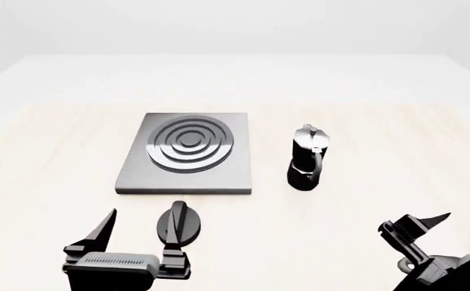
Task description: Put the frying pan on the stove.
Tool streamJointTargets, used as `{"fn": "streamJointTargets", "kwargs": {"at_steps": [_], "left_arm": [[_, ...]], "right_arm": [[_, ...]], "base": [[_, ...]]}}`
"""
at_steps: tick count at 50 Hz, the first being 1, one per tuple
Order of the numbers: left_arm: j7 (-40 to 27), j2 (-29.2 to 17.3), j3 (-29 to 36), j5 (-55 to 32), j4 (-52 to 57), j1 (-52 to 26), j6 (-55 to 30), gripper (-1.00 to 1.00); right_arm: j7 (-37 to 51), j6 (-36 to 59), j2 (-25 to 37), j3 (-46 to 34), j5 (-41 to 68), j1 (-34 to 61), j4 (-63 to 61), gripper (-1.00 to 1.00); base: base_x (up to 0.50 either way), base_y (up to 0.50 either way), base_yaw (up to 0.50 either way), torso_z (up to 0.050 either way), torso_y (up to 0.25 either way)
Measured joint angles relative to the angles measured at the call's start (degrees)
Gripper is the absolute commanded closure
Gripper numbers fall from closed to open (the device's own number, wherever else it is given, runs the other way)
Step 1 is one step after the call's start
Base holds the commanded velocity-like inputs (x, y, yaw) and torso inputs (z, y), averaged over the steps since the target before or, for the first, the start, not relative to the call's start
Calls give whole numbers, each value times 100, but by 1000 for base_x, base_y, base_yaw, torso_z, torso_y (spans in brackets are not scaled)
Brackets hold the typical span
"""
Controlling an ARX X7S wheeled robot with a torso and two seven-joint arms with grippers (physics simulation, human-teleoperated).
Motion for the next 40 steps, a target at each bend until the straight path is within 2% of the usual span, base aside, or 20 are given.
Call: {"fn": "streamJointTargets", "kwargs": {"at_steps": [28, 40], "left_arm": [[-154, -107, 143, -82, -90, -49, 72, -100], [-218, -168, 199, -152, -94, -63, 91, -100]], "right_arm": [[1458, -440, 14, -139, 44, 181, 561, -100], [1741, -470, 72, -205, 263, 502, 1037, -100]], "base": [[0, 0, 0, 0, 0], [0, 0, 0, 0, 0]]}}
